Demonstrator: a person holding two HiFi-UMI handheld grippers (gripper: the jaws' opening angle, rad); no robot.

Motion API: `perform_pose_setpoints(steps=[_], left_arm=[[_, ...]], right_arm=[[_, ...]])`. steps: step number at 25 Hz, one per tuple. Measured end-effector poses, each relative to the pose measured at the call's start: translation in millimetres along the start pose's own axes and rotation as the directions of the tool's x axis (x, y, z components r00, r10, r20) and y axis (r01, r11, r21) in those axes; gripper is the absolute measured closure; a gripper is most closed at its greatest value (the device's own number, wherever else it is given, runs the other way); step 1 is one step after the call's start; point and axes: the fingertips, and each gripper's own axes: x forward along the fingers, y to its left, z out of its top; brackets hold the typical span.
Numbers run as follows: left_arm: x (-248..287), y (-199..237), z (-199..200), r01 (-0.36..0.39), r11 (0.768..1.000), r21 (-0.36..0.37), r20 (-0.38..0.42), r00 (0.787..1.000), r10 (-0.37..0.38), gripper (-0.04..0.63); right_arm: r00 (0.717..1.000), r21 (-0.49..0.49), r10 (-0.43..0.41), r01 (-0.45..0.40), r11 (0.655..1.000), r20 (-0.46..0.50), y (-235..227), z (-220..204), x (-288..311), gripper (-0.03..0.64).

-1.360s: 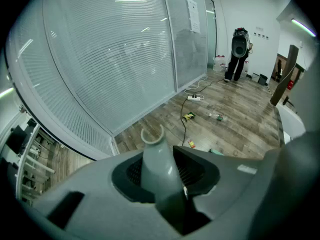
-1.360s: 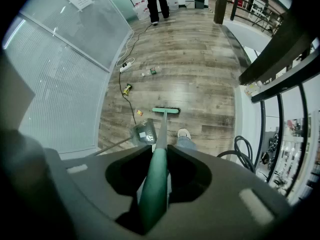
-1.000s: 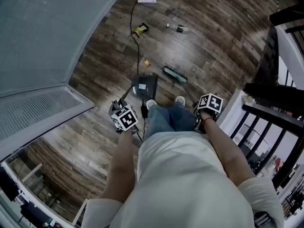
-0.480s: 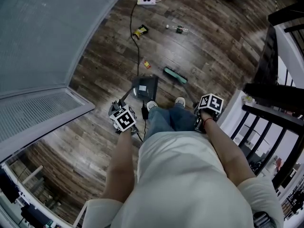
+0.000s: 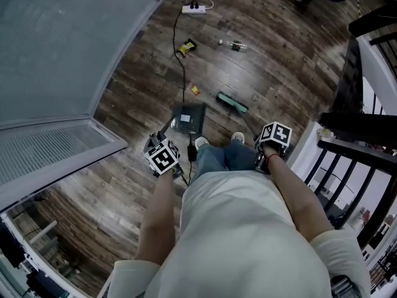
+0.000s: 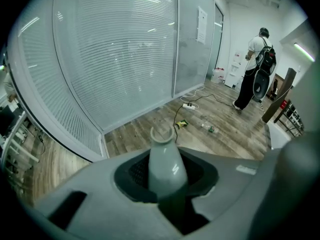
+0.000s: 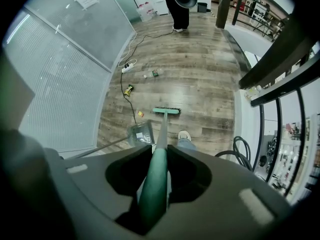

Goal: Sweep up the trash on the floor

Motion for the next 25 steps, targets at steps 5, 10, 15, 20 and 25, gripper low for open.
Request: perform_pose_setpoints(steps=[5,10,15,20,25], left_arm=[[-3,22,11,-0.018,0.998,-0.055,0.025,1.0,0.019,0.506],[-3,50,19,-0.045,0.988,-0.145,0.033,0.998,0.05,0.506],[4,73,26,-0.064,0.976,-0.21,0.03,0.997,0.072,0.506],[15,83,31,-0.085,0.97,-0.228,0.021,0.996,0.092,0.506],[25,86,34,-0.113,0.965,-0.237,0.003,0.993,0.117,0.506]], right_arm=[[1.0,0.01,0.002,-0.002,1.0,0.016,12,1,0,0.518],[0.999,0.013,0.0,0.0,1.0,0.05,28,1,-1,0.518],[0.997,0.011,-0.005,0.004,1.0,0.078,51,1,1,0.518],[0.997,-0.011,-0.012,0.013,1.0,0.078,73,-4,10,0.518],[0.998,0.021,-0.016,0.015,1.0,0.056,91,-11,26,0.518]])
